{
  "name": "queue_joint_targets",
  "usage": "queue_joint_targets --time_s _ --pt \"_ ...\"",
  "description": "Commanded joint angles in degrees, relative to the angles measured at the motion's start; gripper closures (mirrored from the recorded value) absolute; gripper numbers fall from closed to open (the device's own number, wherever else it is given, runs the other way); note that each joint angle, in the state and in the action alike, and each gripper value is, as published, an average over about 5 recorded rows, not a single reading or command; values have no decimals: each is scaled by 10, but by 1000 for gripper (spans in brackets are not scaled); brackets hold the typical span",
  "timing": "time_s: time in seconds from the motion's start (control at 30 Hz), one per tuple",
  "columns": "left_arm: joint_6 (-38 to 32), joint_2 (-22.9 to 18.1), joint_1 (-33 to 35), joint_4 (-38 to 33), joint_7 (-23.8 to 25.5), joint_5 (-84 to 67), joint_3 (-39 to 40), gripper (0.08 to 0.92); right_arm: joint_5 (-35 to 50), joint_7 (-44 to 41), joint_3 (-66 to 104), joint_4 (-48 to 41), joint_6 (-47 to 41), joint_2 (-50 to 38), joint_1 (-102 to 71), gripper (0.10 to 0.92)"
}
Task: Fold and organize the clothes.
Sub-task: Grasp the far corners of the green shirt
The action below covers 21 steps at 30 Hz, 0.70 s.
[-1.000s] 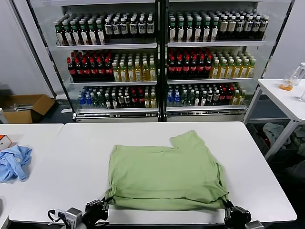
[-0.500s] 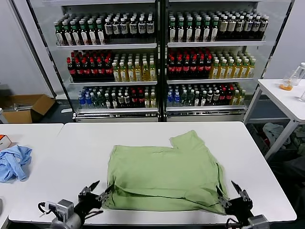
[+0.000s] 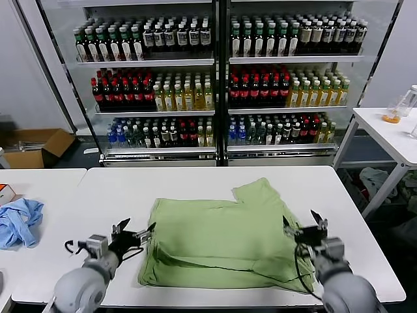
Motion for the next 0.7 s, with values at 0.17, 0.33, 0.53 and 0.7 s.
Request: queue_joint_targets --time_s 0.17,0.33,0.53,0.7 --pt "8 -33 -191 180 -15 3 96 177 37 1 -116 -251 -27 56 251 203" --pt "10 -47 -221 214 -15 6 109 177 37 -1 -130 -304 -27 77 283 203" --pt "16 -64 -244 247 -12 9 121 177 40 -9 -140 -364 -25 99 318 203" --pt "16 -74 -252 266 -11 18 129 177 46 -13 -143 -413 -24 119 342 203"
